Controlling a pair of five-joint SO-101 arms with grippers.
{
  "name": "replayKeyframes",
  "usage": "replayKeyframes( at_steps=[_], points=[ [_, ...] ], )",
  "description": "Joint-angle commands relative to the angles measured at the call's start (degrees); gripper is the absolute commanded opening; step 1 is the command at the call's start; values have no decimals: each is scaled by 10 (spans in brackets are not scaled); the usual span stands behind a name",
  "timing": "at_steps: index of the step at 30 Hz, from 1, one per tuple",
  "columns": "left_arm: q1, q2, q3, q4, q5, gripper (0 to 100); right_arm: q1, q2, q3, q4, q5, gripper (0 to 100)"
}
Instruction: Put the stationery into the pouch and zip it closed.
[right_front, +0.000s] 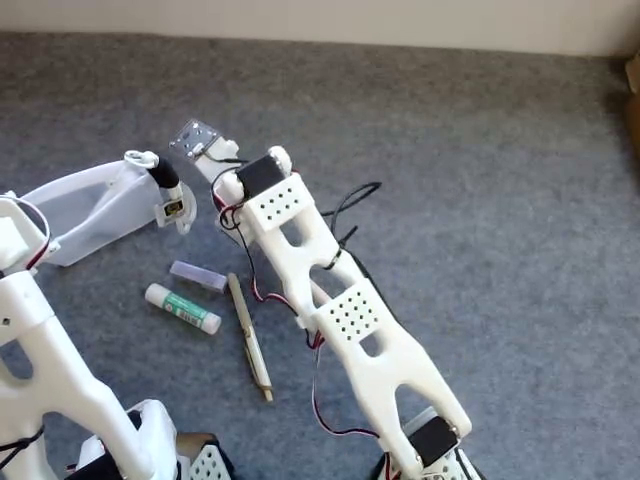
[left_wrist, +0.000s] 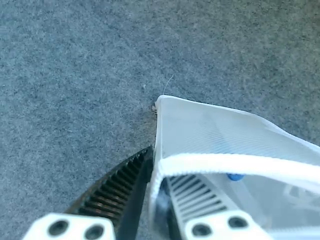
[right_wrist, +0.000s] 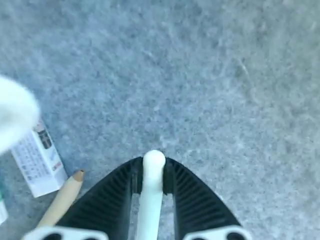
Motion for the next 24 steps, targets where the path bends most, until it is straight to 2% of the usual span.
replayKeyframes(
  at_steps=[1,6,15,18,24],
  points=[
    [-2,6,2,-6,6,28,3,-79,-58,12,-5,4],
    [-2,6,2,-7,6,28,12,-134,-58,12,-47,4],
    [-2,6,2,-7,6,28,36,-211,-57,14,-51,4],
    [-2,6,2,-8,6,28,40,-239,-50,14,-86,4],
    [-2,6,2,-10,6,29,43,-366,123,13,-89,4]
  ],
)
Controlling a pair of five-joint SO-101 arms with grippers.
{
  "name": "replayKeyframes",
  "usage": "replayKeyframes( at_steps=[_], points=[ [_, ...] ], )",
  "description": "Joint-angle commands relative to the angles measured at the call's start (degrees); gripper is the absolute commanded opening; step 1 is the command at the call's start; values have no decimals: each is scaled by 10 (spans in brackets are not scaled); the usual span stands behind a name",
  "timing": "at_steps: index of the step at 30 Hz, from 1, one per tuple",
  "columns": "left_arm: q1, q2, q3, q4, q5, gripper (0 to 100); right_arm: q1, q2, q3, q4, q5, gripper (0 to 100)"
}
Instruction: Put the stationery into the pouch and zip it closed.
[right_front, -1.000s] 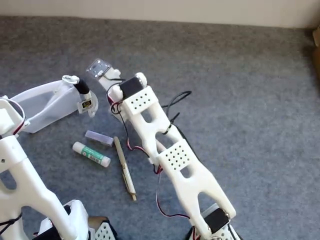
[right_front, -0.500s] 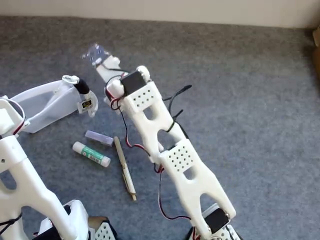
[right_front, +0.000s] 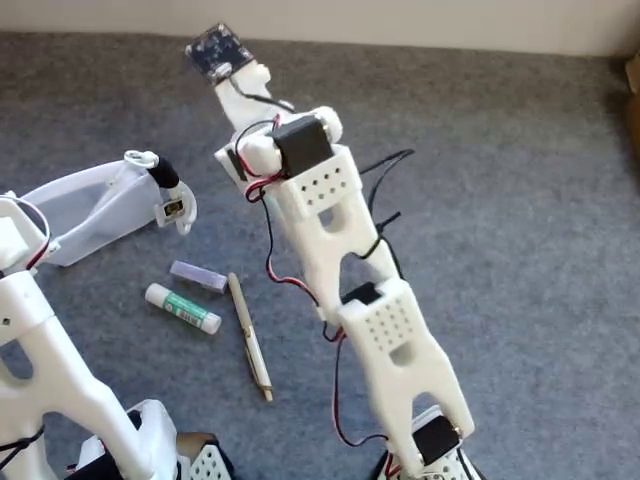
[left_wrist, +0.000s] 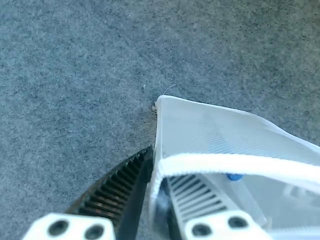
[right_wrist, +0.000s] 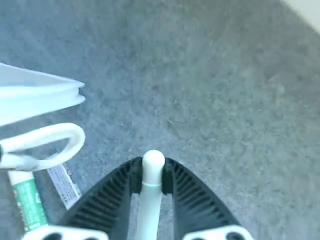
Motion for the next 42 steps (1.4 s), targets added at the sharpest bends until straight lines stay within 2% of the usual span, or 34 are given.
replayKeyframes(
  at_steps=[1,7,10,19,23,29,35,42],
  points=[
    [-2,6,2,-10,6,29,10,-135,117,10,-7,4],
    [-2,6,2,-10,6,29,9,-314,345,8,-8,4],
    [-2,6,2,-10,7,29,4,-376,391,7,-8,4],
    [0,6,1,-10,7,29,-65,-484,399,5,-8,4],
    [37,6,0,-10,7,29,-87,-487,393,5,-11,4],
    [122,6,-4,-19,5,30,-138,-488,393,-41,-99,4],
    [168,6,0,-27,6,30,-144,-489,395,-116,-161,4],
    [199,6,2,-27,7,30,-185,-555,398,-121,-170,4]
  ],
)
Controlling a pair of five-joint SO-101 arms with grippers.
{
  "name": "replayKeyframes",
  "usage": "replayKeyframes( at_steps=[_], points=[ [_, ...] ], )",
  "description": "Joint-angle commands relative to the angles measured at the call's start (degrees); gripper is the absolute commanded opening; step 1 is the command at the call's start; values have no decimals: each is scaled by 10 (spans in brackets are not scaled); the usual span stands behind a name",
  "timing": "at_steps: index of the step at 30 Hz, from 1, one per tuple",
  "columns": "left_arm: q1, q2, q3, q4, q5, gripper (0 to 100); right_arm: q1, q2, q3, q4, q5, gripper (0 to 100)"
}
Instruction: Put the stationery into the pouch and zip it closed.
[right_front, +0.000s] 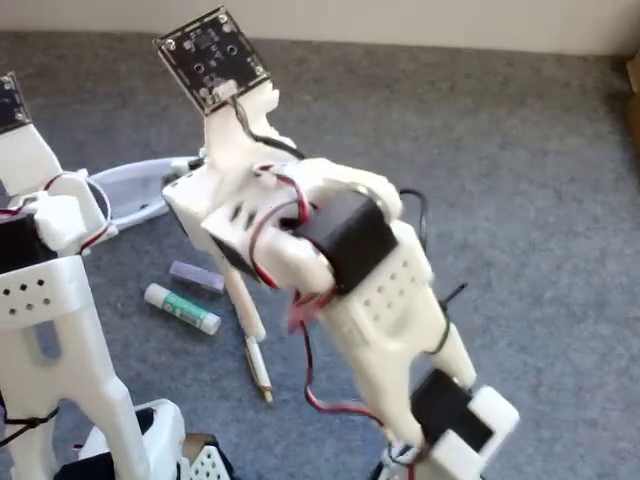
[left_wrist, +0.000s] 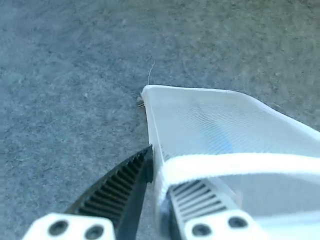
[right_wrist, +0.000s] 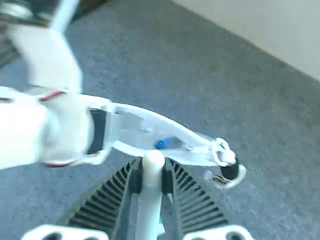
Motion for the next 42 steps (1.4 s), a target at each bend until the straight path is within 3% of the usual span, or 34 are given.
replayKeyframes(
  at_steps=[1,12,16,20,24,28,33,39,42],
  points=[
    [31,-2,-1,-10,8,30,-42,-72,-3,-16,-8,4],
    [36,-2,18,-18,9,28,-62,-85,-1,-4,-4,4],
    [41,-2,39,-39,9,28,-81,-84,-1,66,77,4],
    [41,-2,44,-46,9,28,-102,-83,0,113,113,4],
    [41,-2,44,-46,9,28,-108,-100,73,113,119,4],
    [41,-2,44,-43,9,28,-119,-142,177,104,182,4],
    [41,-2,44,-42,9,28,-148,-220,197,105,185,4],
    [41,-2,44,-42,9,28,-139,-242,204,-13,179,4],
    [38,-2,44,-42,9,28,-100,-250,245,-107,117,4]
  ],
)
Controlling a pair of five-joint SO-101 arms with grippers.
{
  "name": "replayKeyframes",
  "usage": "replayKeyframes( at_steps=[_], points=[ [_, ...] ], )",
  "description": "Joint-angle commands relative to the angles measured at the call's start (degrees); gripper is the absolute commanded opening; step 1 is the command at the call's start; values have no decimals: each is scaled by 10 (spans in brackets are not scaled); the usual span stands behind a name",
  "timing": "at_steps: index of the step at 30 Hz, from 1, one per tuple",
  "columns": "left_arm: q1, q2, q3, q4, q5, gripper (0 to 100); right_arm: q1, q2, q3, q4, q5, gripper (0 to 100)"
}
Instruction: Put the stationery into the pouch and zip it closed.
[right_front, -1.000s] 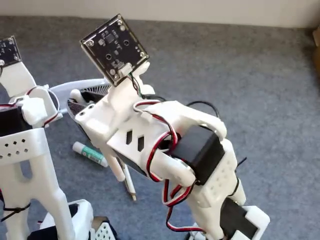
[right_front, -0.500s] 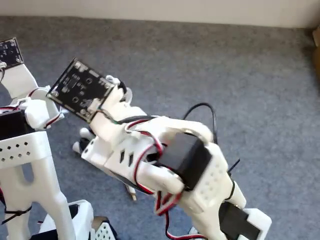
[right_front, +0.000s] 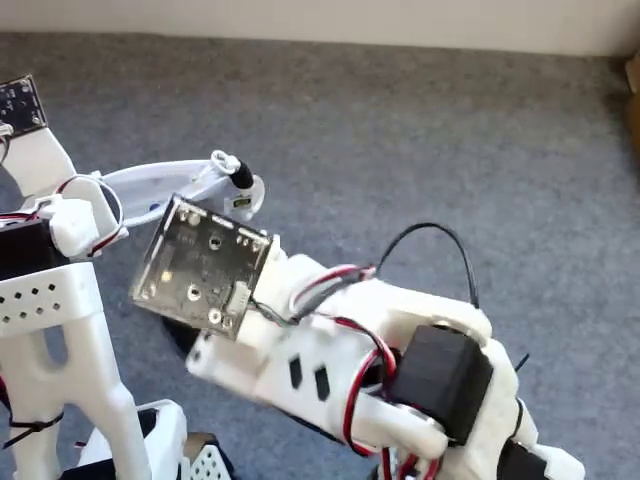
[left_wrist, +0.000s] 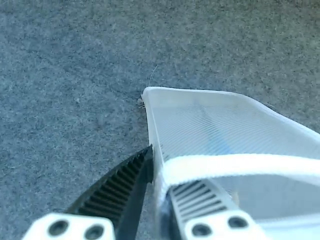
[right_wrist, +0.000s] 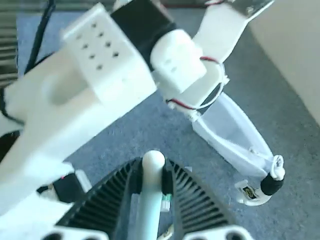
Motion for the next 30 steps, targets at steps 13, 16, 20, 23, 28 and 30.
replayKeyframes(
  at_steps=[13,16,20,23,28,30],
  points=[
    [15,7,4,-6,6,28,91,-195,396,-628,-112,4],
    [15,7,4,-6,6,28,93,-223,480,-749,-112,4],
    [15,7,4,-6,6,28,91,-229,529,-848,-112,4],
    [15,7,4,-6,6,28,90,-227,543,-945,-112,4],
    [15,7,14,-8,6,28,93,-199,602,-1089,-112,4],
    [15,7,17,-9,6,28,93,-176,611,-1120,-112,4]
  ],
)
